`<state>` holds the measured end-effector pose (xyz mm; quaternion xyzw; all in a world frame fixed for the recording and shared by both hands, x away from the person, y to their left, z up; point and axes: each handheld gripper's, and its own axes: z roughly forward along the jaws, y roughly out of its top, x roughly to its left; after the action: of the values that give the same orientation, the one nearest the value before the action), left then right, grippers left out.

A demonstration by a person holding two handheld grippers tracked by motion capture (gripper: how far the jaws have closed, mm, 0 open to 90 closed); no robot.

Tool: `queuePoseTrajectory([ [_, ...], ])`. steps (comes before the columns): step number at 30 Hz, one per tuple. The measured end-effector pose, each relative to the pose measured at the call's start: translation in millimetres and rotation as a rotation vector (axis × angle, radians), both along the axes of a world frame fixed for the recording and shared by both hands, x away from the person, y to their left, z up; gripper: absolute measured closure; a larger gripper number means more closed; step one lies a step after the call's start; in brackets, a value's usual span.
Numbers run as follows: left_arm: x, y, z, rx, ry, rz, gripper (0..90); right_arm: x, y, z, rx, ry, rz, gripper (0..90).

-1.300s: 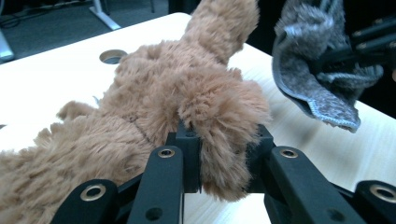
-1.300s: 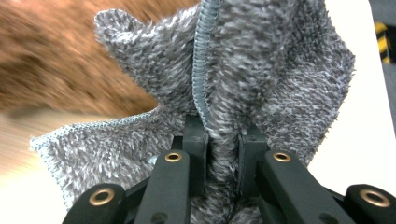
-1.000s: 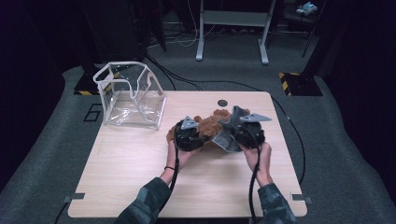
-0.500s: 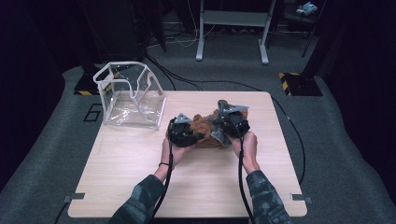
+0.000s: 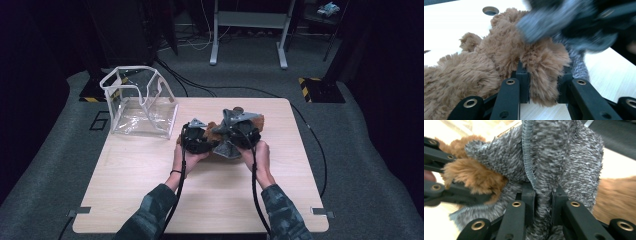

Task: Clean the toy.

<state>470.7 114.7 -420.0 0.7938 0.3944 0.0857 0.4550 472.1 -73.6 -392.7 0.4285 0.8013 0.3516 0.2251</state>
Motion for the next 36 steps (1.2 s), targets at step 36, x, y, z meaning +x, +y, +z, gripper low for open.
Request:
queuePoseTrajectory([
  [36, 10.0, 4.7, 1.7, 0.014, 0.036, 0.004, 70.3, 31.7, -71.9, -25.2, -0.047, 0.057, -0.287, 77.4],
])
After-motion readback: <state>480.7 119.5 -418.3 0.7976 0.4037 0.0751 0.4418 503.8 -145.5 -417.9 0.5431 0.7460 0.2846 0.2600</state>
